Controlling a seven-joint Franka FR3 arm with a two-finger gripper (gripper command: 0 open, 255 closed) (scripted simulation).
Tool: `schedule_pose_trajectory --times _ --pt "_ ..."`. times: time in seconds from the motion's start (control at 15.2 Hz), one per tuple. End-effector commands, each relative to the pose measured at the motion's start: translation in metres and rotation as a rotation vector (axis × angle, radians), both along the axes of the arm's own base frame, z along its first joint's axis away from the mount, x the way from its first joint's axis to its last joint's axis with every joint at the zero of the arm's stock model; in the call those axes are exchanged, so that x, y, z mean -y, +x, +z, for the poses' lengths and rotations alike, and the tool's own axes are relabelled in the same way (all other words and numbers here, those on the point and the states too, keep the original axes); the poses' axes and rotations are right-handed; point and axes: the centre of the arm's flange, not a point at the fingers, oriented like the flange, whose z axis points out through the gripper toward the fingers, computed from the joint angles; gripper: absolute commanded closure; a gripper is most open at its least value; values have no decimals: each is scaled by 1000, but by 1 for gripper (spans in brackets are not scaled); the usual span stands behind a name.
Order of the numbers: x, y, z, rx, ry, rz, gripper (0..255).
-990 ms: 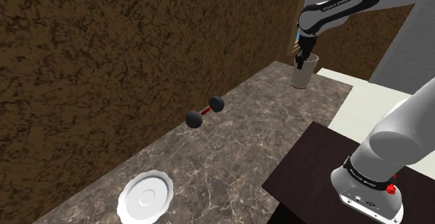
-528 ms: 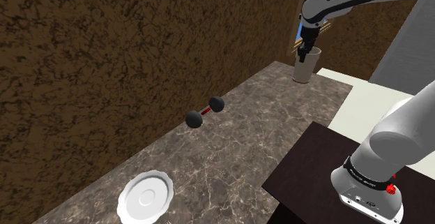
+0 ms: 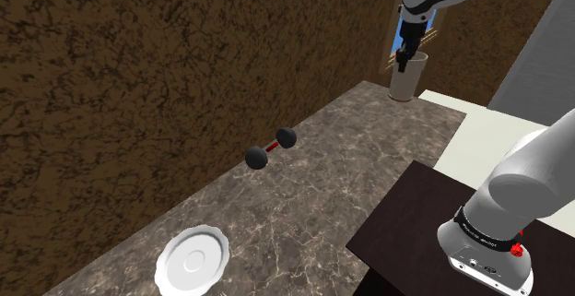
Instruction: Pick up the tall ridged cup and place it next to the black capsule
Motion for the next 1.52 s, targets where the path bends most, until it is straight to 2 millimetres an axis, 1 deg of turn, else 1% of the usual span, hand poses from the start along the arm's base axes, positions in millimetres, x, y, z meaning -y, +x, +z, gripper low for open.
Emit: schedule_pose_trajectory --times 0.0,0.2,0.26,1.45 --pt "1 -1 12 0 0 0 255" --pt "1 -1 28 0 0 0 255" --pt "1 -1 29 0 0 0 255" --pt "-148 185 30 0 0 0 255"
